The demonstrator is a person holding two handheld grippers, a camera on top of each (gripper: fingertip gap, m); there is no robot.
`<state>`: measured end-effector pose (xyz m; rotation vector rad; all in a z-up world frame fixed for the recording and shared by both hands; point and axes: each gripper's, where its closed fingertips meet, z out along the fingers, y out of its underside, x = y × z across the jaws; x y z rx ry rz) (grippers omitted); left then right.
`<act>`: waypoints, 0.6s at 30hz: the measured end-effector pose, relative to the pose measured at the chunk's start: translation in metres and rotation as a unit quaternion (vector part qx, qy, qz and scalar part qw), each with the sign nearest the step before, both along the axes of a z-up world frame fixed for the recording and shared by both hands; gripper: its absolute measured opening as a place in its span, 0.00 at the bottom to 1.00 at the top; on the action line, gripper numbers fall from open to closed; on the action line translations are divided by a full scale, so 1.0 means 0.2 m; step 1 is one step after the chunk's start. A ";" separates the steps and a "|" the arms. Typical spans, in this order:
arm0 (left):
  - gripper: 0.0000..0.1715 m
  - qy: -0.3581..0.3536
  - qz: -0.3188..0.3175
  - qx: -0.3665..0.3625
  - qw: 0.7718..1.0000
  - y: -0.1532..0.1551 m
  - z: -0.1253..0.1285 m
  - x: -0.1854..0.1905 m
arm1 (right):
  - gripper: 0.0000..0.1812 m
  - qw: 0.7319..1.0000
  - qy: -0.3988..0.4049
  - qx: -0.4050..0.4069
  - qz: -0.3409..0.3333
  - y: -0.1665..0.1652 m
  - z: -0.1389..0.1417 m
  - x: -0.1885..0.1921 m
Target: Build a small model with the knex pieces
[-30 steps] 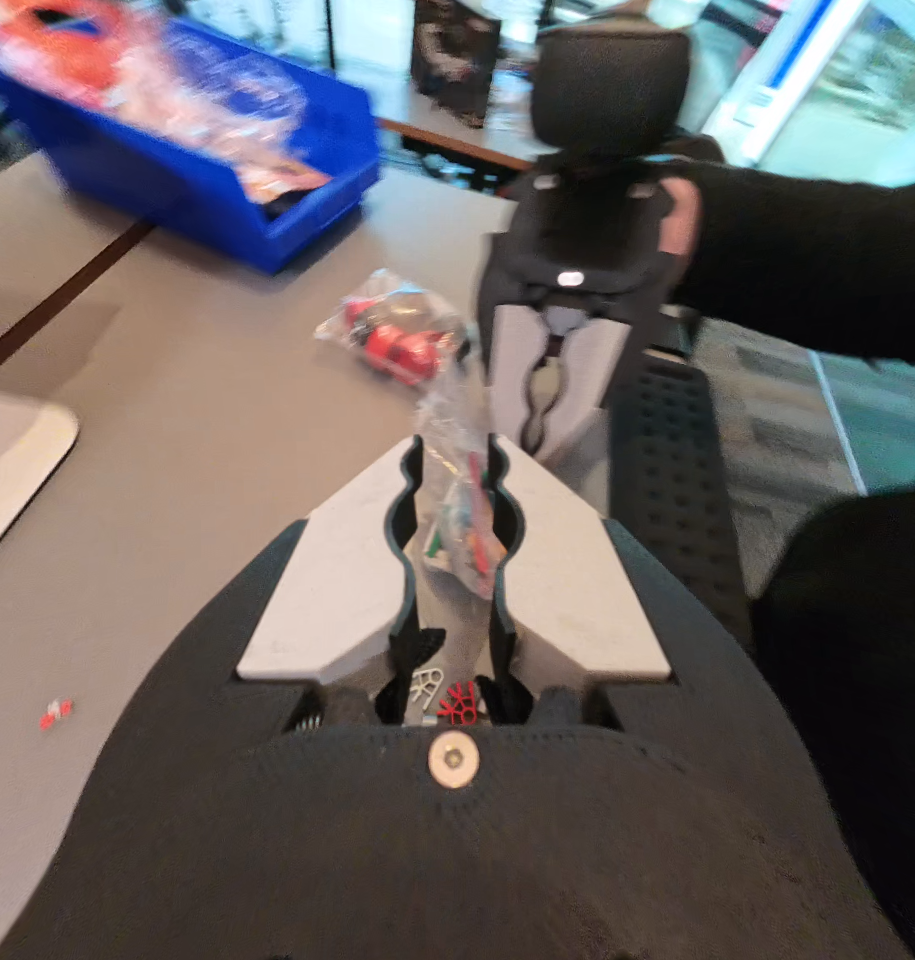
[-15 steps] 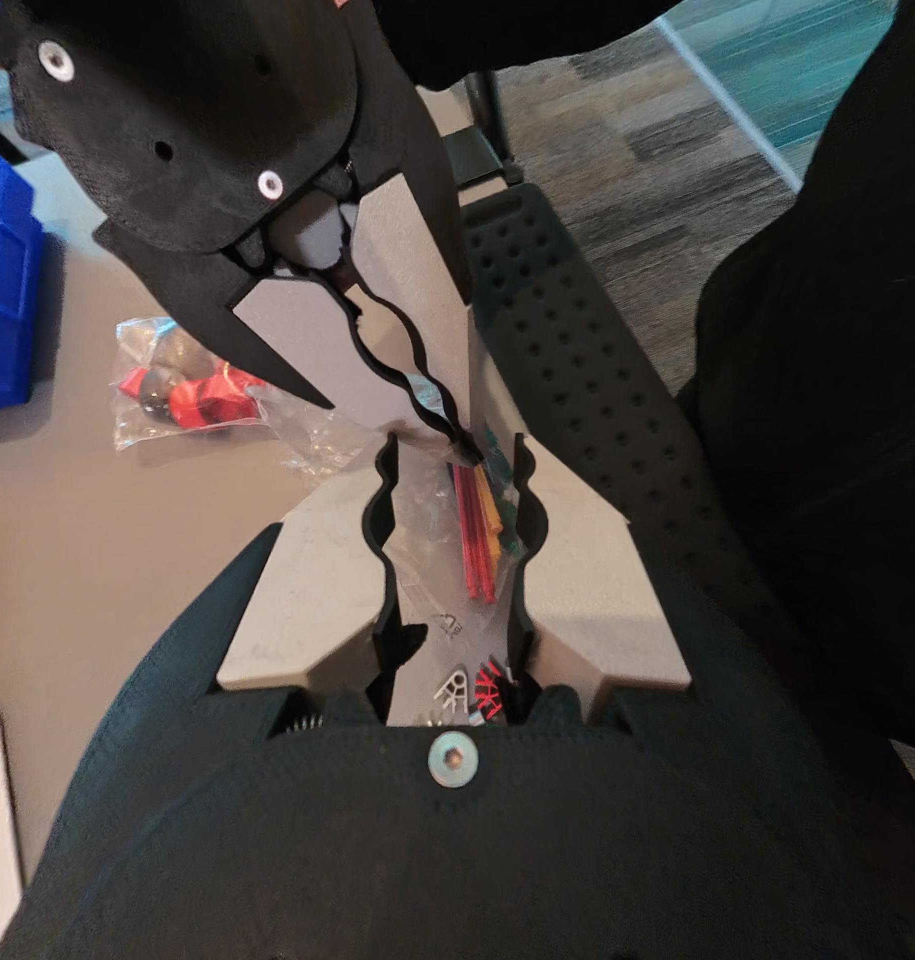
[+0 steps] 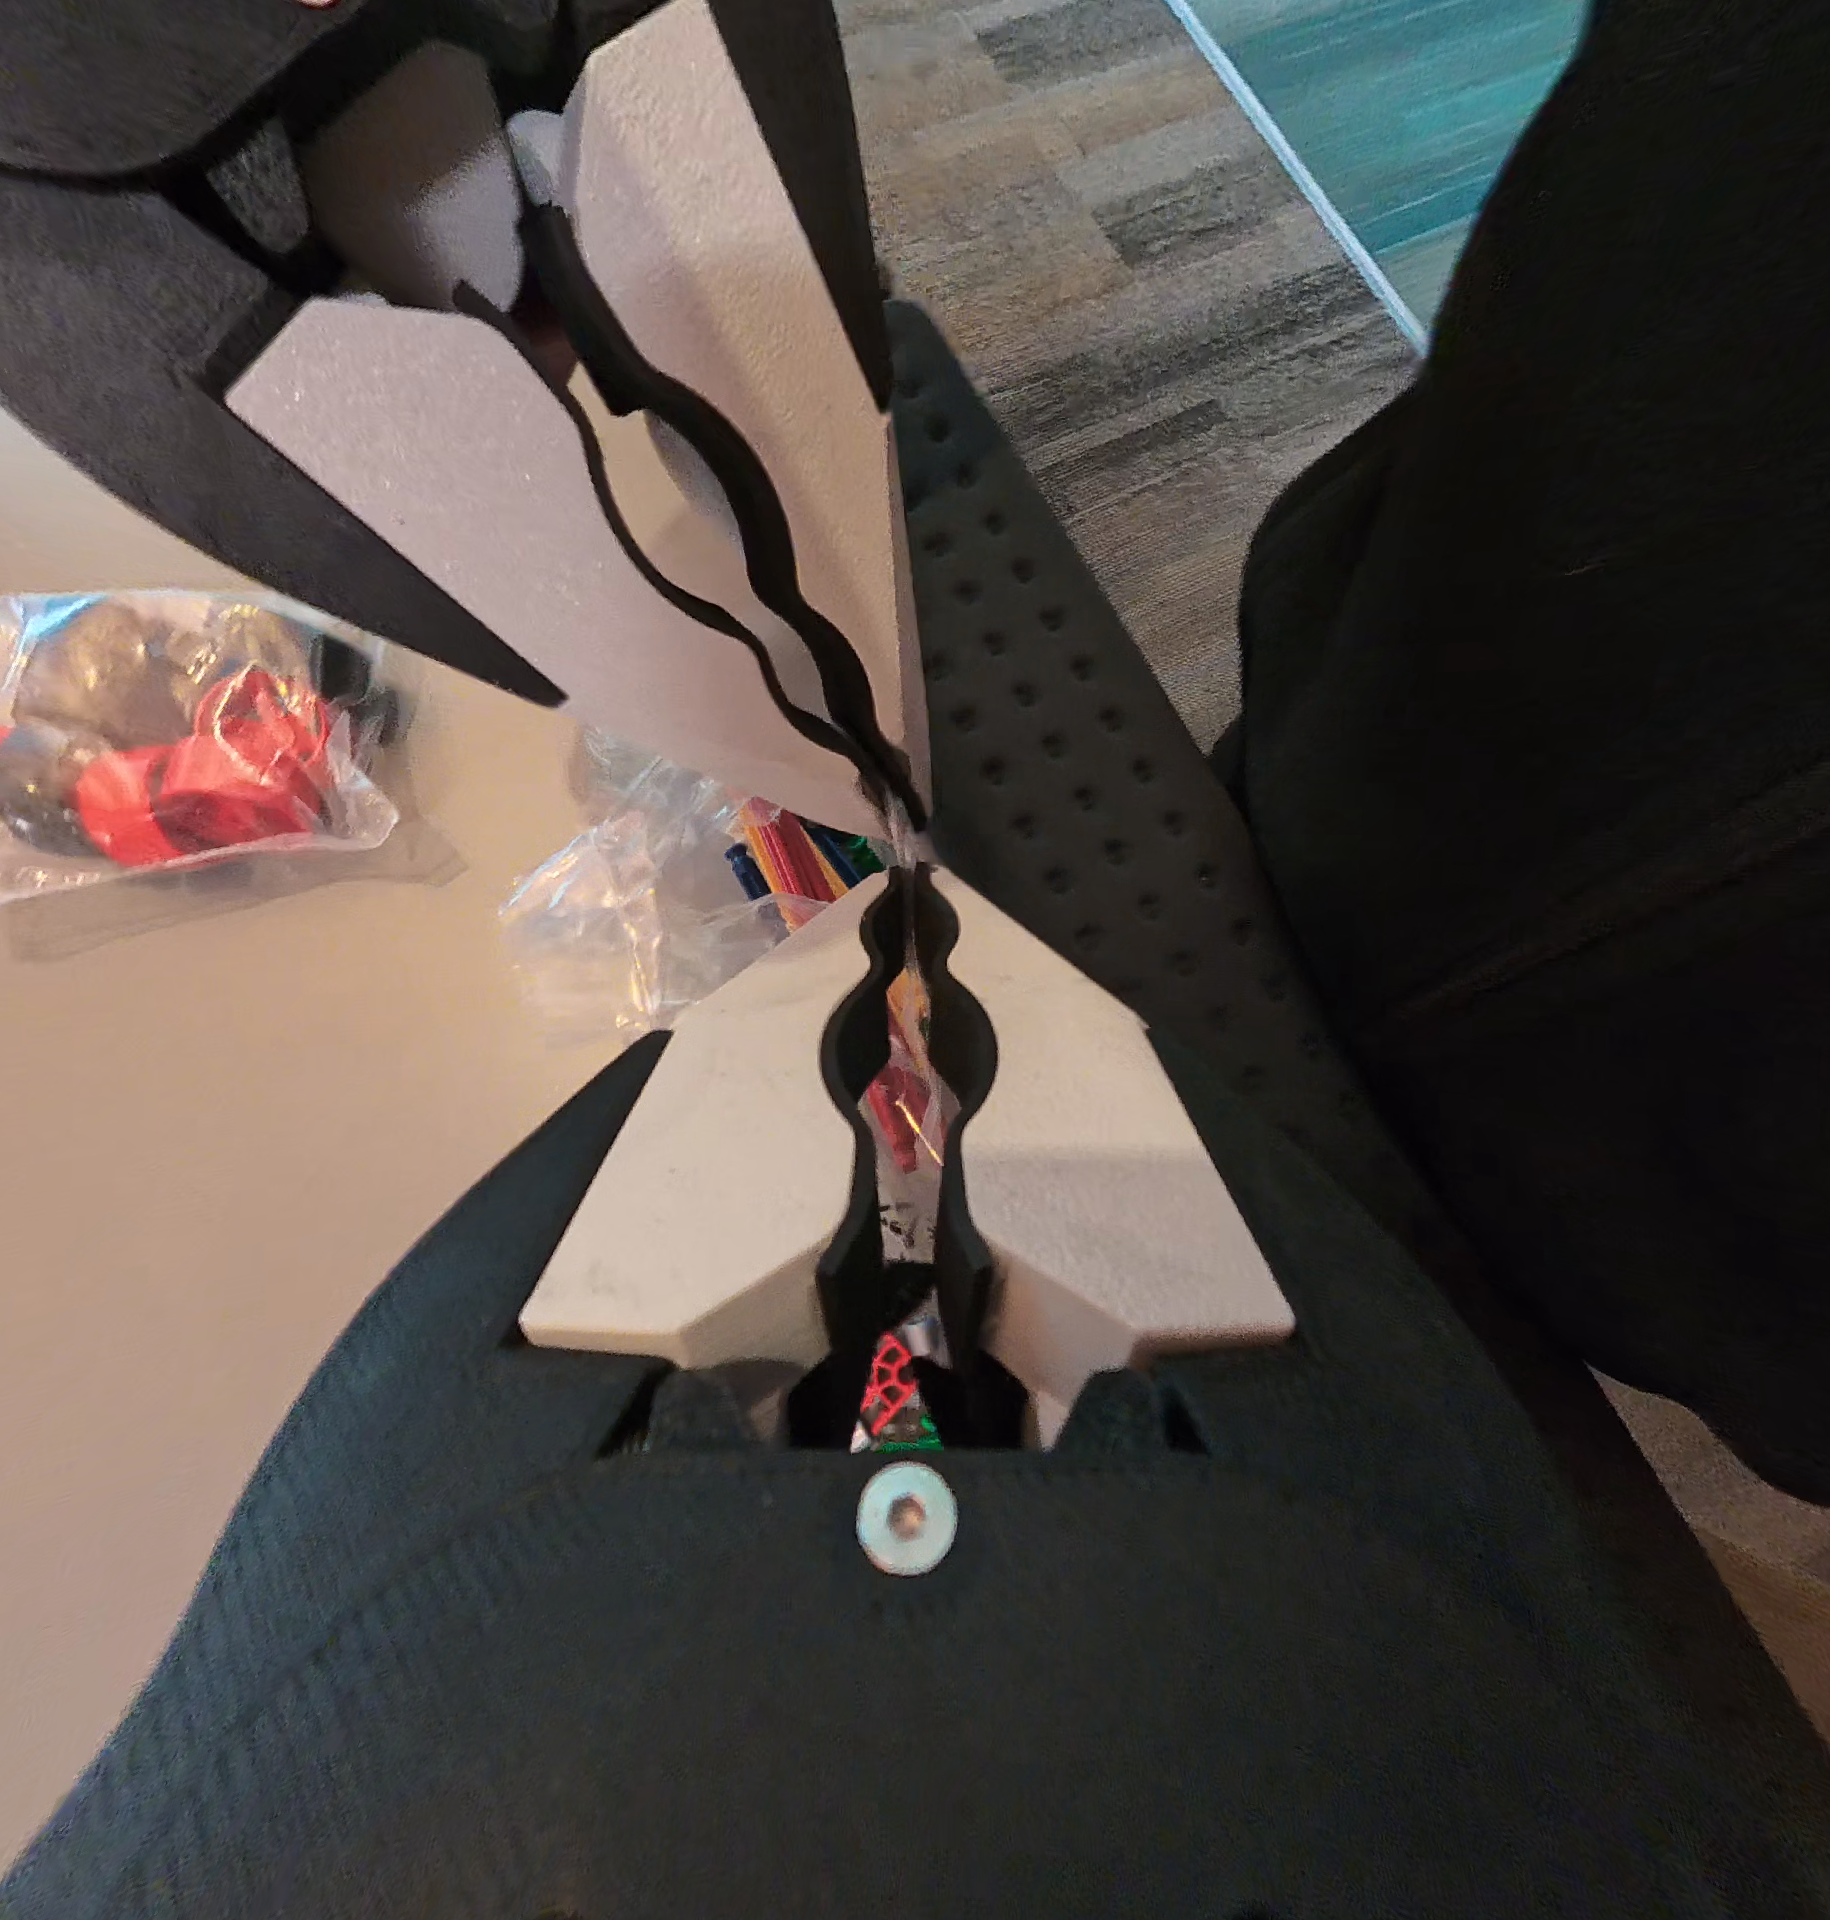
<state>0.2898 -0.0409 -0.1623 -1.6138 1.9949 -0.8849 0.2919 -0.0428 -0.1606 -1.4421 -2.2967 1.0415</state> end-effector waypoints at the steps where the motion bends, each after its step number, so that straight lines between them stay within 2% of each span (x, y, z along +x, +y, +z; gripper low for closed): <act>1: 0.00 -0.003 -0.010 0.000 1.000 -0.03 0.02 0.00 | 0.00 1.000 0.000 0.003 0.013 -0.03 0.02 0.00; 5: 0.00 -0.026 -0.046 0.010 0.999 -0.13 0.13 -0.01 | 0.00 0.998 0.024 -0.006 0.055 -0.15 0.13 0.01; 10: 0.00 -0.090 -0.006 -0.019 0.996 -0.13 0.36 -0.05 | 0.00 0.992 0.112 -0.050 0.028 -0.17 0.33 0.05; 15: 0.00 -0.124 0.027 -0.037 0.991 -0.14 0.46 -0.09 | 0.00 0.983 0.160 -0.090 0.009 -0.20 0.40 0.08; 18: 0.00 -0.132 0.044 -0.048 0.989 -0.14 0.46 -0.11 | 0.00 0.981 0.172 -0.089 -0.002 -0.20 0.39 0.09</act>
